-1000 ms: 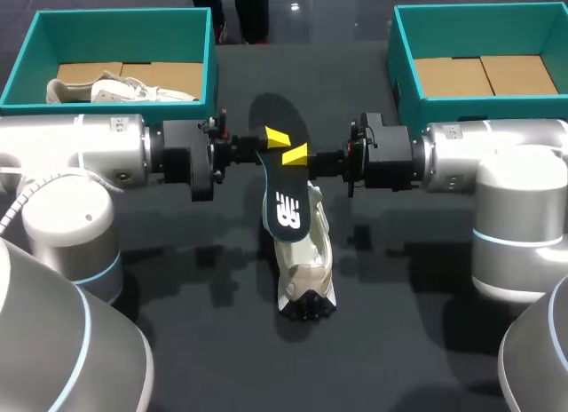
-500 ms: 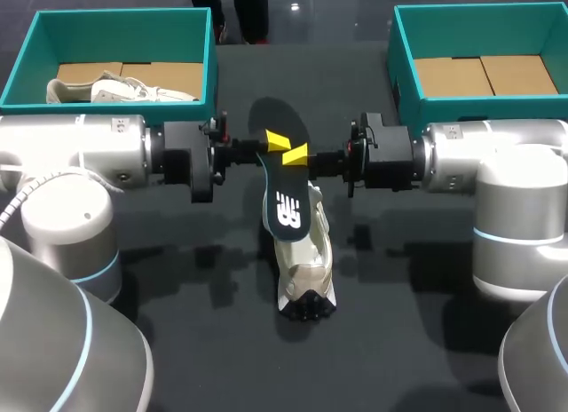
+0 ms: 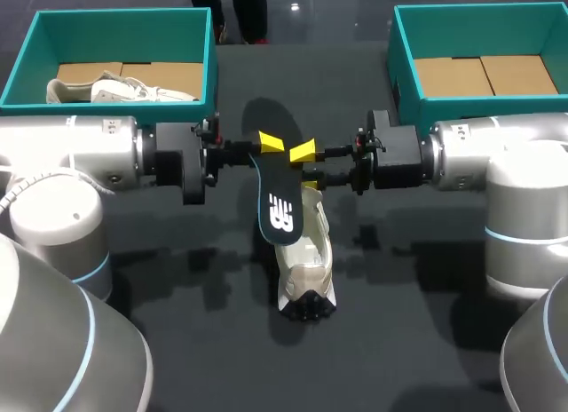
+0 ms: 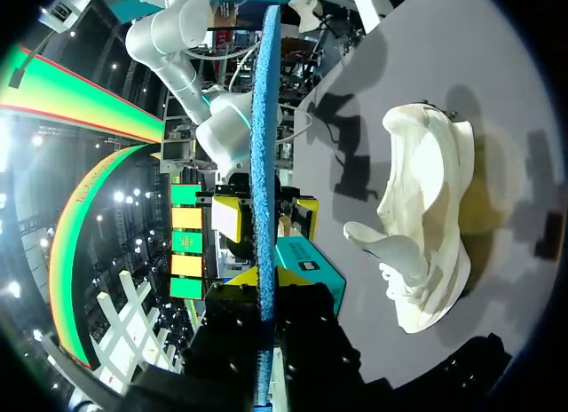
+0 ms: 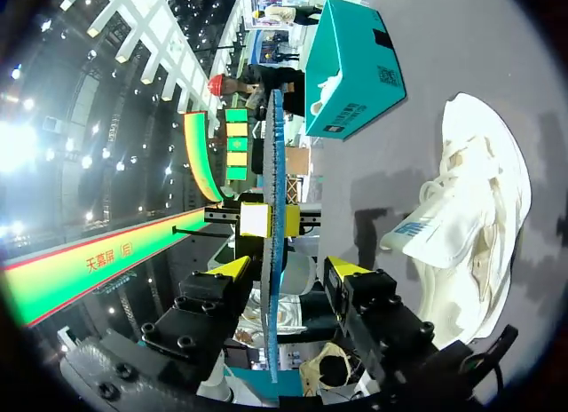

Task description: Take the shoe out of the shoebox, open the shoe tongue, remove and reinsert the insole, then place the shoe into the shoebox

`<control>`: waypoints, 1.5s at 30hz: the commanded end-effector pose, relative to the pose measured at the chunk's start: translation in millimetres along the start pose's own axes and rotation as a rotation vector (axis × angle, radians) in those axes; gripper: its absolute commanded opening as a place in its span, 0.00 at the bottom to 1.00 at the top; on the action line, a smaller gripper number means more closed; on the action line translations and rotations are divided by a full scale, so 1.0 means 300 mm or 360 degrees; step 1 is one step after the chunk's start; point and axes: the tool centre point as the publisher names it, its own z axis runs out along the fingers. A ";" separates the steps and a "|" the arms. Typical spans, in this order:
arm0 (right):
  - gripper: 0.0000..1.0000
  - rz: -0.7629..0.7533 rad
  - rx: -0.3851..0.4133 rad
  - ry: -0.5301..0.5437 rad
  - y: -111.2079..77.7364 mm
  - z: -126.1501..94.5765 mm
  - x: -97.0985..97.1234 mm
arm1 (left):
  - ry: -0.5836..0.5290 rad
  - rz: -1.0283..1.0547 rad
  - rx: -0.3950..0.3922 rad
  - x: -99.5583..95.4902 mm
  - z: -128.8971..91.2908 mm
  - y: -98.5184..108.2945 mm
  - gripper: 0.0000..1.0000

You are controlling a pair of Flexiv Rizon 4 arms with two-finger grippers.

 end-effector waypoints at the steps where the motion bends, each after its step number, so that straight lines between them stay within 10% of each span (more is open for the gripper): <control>1: 1.00 0.0002 0.0014 -0.0011 -0.003 -0.033 0.011 | 0.0020 -0.0029 -0.0028 -0.007 -0.091 -0.047 0.00; 7: 1.00 0.0002 0.0014 -0.0011 -0.003 -0.033 0.011 | 0.0055 -0.0118 0.0002 0.007 -0.154 -0.104 0.00; 15: 1.00 -0.0486 0.0386 -0.0289 -0.050 -0.184 -0.025 | 0.0463 -0.0276 0.0169 0.021 -0.148 -0.234 0.00; 25: 1.00 -0.0486 0.0386 -0.0289 -0.050 -0.184 -0.025 | 0.0463 -0.0276 0.0169 0.021 -0.148 -0.234 0.00; 31: 1.00 -0.0705 0.0636 -0.0442 -0.124 -0.286 -0.050 | 0.0493 -0.0568 0.0127 0.047 -0.097 -0.396 0.00; 36: 1.00 -0.0844 0.0834 -0.0627 -0.190 -0.378 -0.111 | 0.0450 -0.0841 0.0377 0.046 -0.109 -0.504 0.00; 45: 1.00 -0.0844 0.0834 -0.0627 -0.190 -0.378 -0.111 | 0.0472 -0.0790 0.0324 0.034 -0.121 -0.546 0.00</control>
